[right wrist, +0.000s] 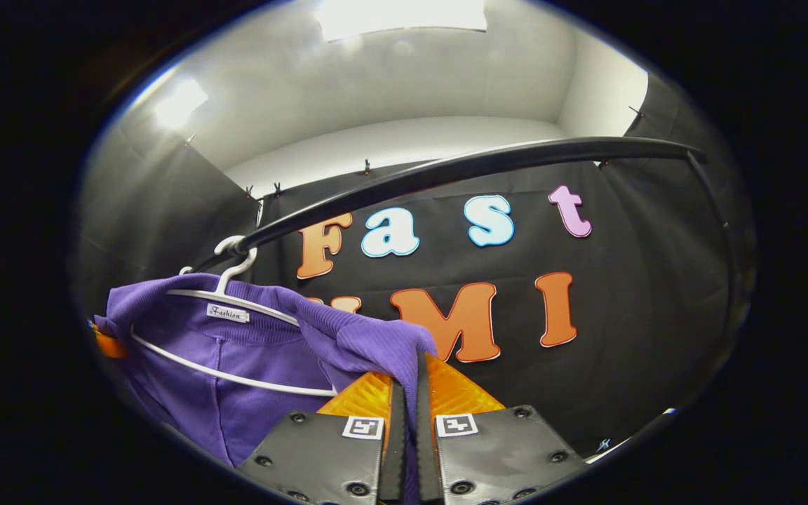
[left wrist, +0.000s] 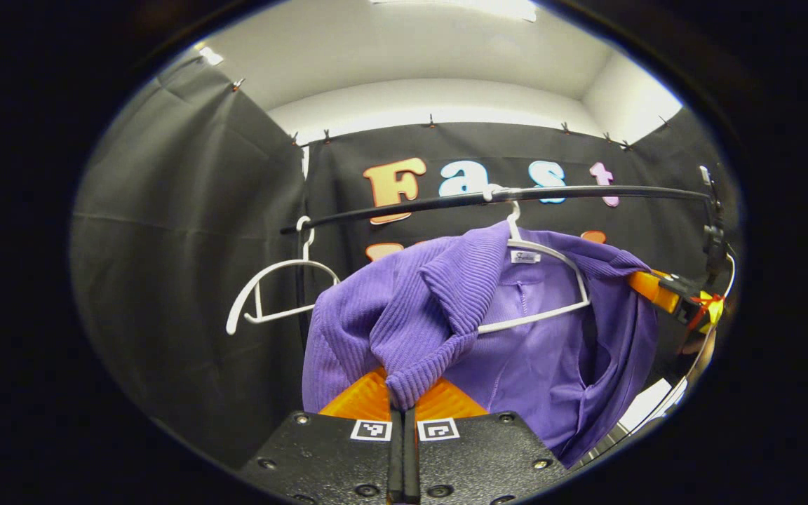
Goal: Grasp the clothes on the hanger with both hands and then place them into the laundry hamper below.
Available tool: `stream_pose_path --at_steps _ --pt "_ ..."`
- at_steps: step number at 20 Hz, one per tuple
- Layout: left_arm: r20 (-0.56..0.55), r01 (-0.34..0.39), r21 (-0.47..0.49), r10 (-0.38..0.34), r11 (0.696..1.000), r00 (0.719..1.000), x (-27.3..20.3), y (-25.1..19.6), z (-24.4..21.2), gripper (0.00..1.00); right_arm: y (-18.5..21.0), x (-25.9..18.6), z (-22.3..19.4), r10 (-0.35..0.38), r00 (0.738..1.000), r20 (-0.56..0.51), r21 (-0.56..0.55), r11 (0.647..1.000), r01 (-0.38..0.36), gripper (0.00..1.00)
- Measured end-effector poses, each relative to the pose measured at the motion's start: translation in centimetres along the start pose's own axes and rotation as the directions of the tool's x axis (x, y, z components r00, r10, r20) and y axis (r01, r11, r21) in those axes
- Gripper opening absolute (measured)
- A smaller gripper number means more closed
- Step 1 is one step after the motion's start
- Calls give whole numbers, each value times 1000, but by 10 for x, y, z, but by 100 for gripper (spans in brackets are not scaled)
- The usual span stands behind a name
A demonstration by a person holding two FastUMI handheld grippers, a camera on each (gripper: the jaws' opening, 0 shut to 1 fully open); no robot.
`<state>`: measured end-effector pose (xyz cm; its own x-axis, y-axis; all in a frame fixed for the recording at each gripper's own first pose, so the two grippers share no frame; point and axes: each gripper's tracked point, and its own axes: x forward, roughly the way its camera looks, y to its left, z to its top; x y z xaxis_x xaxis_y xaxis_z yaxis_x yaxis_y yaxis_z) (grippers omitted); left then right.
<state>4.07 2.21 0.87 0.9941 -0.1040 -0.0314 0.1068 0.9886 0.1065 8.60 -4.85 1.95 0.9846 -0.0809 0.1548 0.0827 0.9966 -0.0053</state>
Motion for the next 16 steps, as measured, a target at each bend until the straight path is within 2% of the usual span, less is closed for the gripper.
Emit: stream_pose_path --at_steps 4,6,9,10,11,12,13,14,16 --pt "-29 48 -24 -49 999 998 1 5 1 1 -20 4 14 2 1000 18 54 999 -3 14" --pt "-38 61 -11 -61 998 997 1 8 4 0 -23 4 23 11 999 32 35 999 -12 14" --pt "-79 122 58 -117 991 990 -4 -1 -3 0 -11 0 20 52 998 28 -7 999 -51 14" --pt "-89 133 82 -126 988 988 -9 -6 -6 5 -7 -4 15 59 998 16 -20 998 -59 14" --pt "-97 146 92 -137 985 986 -12 -13 -8 5 -4 -7 9 65 998 6 -35 997 -64 14" --pt "-105 149 92 -139 984 985 -15 -18 -9 9 -1 -8 7 67 998 -2 -50 996 -67 14" --pt "-102 142 91 -133 986 986 -16 -18 -6 10 1 -8 4 67 998 -8 -63 996 -68 7" --pt "-94 132 89 -123 987 988 -16 -16 -1 10 3 -7 3 68 998 -15 -70 995 -68 14" --pt "-63 111 77 -107 991 992 -22 -9 10 7 5 -9 1 74 997 -23 -70 995 -75 14"
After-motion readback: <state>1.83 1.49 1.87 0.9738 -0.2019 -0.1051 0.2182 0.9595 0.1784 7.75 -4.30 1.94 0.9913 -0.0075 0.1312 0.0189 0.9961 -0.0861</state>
